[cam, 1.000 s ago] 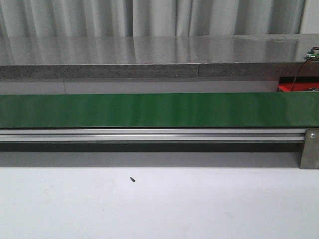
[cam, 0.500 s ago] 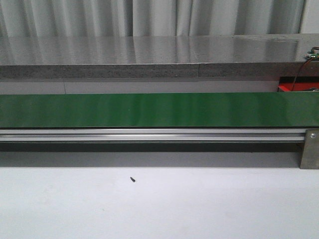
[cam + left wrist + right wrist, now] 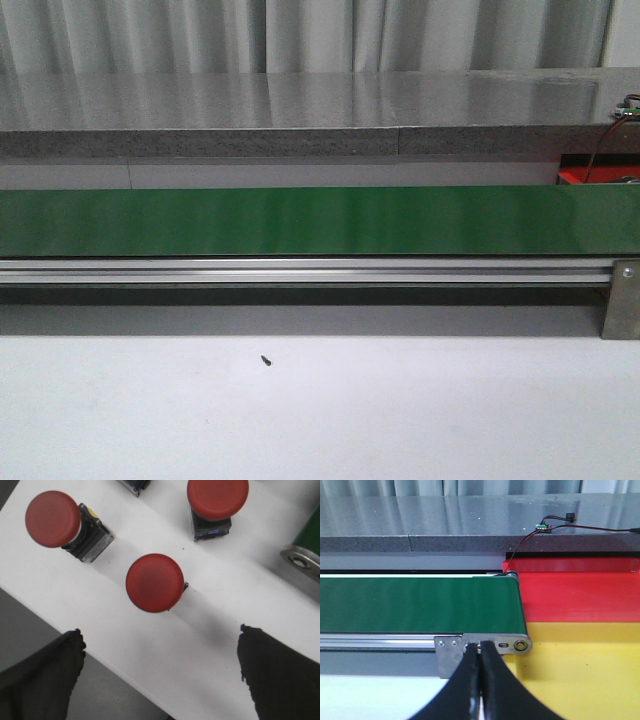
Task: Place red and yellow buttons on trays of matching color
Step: 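Lower the left gripper and grasp a red-capped button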
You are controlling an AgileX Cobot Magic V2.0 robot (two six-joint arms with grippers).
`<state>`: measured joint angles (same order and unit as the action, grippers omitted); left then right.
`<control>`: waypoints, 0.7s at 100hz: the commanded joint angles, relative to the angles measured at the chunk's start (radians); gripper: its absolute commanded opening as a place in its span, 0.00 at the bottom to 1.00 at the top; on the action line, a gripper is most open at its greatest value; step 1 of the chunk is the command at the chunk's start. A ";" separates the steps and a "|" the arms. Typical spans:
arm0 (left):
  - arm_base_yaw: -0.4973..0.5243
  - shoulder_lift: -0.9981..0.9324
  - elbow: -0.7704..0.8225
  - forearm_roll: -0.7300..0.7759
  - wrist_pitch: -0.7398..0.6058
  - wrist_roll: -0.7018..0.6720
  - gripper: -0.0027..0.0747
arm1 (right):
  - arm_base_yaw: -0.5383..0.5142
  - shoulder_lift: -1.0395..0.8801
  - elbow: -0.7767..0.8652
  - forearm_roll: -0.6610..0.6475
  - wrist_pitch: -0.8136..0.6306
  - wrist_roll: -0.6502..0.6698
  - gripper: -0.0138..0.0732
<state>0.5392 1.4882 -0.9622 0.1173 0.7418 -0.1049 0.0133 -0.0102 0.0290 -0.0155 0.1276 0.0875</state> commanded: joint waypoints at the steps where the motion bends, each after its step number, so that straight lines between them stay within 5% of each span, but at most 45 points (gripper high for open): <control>1: 0.003 0.006 -0.034 0.007 -0.062 -0.010 0.82 | 0.002 -0.018 -0.019 -0.013 -0.081 -0.003 0.08; 70: 0.003 0.172 -0.097 -0.007 -0.158 -0.010 0.82 | 0.002 -0.018 -0.019 -0.013 -0.081 -0.003 0.08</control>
<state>0.5392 1.6802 -1.0144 0.1138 0.6226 -0.1049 0.0133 -0.0102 0.0290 -0.0155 0.1276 0.0875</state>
